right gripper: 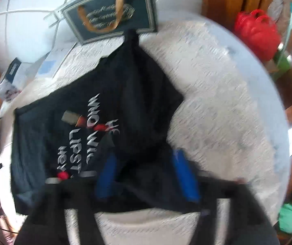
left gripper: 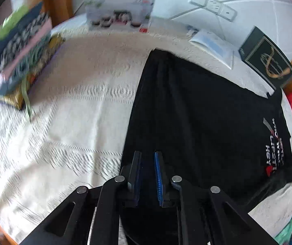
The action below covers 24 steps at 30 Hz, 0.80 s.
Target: Fold clothes
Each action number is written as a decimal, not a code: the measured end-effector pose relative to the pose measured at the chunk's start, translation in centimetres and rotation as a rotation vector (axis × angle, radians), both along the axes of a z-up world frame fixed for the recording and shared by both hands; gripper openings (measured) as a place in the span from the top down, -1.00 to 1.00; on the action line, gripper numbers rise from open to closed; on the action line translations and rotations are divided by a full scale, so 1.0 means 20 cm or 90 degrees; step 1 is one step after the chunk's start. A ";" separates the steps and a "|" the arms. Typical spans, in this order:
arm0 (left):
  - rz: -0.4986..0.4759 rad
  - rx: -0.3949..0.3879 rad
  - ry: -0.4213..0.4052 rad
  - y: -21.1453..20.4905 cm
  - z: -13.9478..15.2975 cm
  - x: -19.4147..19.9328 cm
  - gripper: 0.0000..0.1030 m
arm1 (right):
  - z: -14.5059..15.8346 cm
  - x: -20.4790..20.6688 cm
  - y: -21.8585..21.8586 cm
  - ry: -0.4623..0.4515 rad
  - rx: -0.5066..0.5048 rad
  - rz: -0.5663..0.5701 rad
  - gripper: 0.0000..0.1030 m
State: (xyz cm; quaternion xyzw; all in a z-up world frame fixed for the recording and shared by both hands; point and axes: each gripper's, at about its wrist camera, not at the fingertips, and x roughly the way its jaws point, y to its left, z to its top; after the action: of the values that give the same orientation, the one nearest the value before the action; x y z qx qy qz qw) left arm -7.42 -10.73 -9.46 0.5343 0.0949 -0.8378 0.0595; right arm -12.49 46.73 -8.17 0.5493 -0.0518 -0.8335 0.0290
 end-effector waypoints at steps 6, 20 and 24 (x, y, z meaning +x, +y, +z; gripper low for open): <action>-0.064 -0.068 0.017 0.03 0.01 0.39 -0.97 | -0.01 0.28 0.19 0.027 -0.009 -0.039 -0.41; -0.063 -0.024 -0.090 0.20 -0.36 0.75 -0.16 | -0.17 0.66 0.10 -0.020 -0.021 -0.048 -0.41; -0.072 0.041 -0.038 0.20 -0.18 0.70 0.90 | -0.15 0.68 0.07 -0.013 -0.014 -0.039 -0.41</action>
State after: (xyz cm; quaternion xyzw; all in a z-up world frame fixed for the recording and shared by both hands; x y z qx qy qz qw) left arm 6.58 -6.66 -13.01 0.5651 0.0894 -0.8201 -0.0022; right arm 1.20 48.16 -11.24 0.5555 -0.0779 -0.8278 0.0091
